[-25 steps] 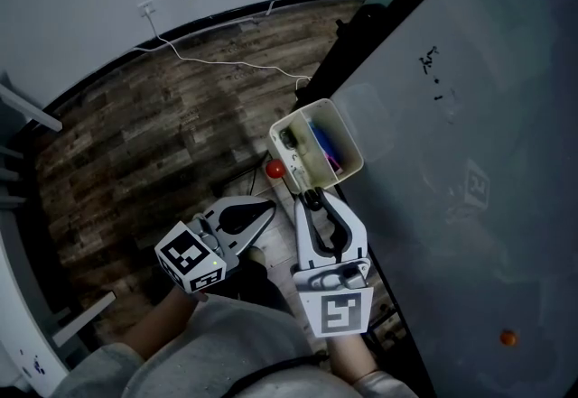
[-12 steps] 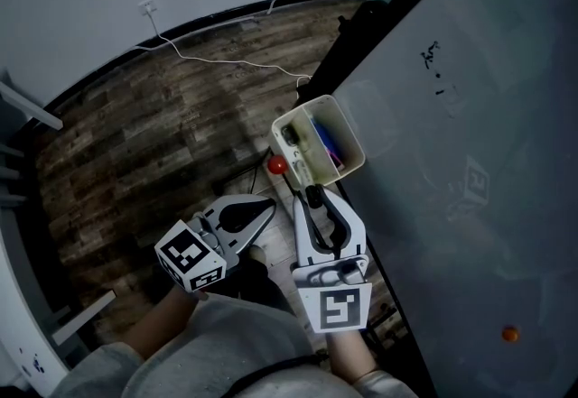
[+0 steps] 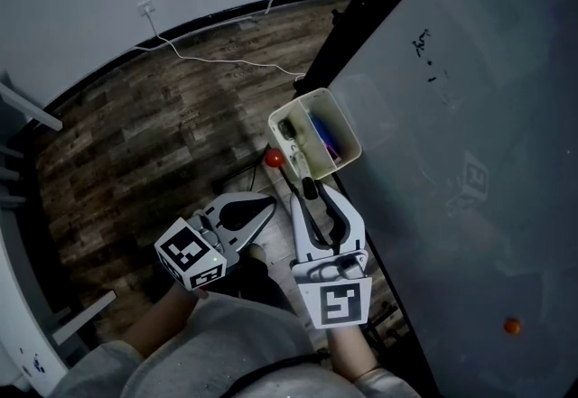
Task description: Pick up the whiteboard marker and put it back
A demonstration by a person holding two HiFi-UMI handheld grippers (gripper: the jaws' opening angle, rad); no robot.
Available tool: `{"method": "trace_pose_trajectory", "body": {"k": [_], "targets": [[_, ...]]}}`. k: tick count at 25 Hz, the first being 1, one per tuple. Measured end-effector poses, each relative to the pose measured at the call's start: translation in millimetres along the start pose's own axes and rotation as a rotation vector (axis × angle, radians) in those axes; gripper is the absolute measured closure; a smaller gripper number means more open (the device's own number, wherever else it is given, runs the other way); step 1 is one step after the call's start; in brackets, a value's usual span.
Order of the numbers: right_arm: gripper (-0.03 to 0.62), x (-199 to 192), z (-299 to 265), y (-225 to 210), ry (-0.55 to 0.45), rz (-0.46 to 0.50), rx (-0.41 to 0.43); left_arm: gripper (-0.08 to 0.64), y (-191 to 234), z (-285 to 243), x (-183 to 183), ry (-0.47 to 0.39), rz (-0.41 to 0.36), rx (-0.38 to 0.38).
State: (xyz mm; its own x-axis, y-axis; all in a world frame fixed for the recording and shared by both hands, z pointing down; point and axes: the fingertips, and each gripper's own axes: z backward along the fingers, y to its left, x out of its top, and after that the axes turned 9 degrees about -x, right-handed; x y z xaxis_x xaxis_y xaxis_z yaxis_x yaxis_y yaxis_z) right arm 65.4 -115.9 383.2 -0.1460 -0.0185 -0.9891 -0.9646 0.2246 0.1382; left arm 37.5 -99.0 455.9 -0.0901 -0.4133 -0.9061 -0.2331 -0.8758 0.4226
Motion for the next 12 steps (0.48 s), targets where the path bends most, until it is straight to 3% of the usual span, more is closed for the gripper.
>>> {"method": "trace_pose_trajectory", "body": {"k": [12], "targets": [[0.486,5.0,25.2,-0.7,-0.014,-0.023,0.009,0.545,-20.6,4.0,3.3,-0.017,-0.029,0.019]]}}
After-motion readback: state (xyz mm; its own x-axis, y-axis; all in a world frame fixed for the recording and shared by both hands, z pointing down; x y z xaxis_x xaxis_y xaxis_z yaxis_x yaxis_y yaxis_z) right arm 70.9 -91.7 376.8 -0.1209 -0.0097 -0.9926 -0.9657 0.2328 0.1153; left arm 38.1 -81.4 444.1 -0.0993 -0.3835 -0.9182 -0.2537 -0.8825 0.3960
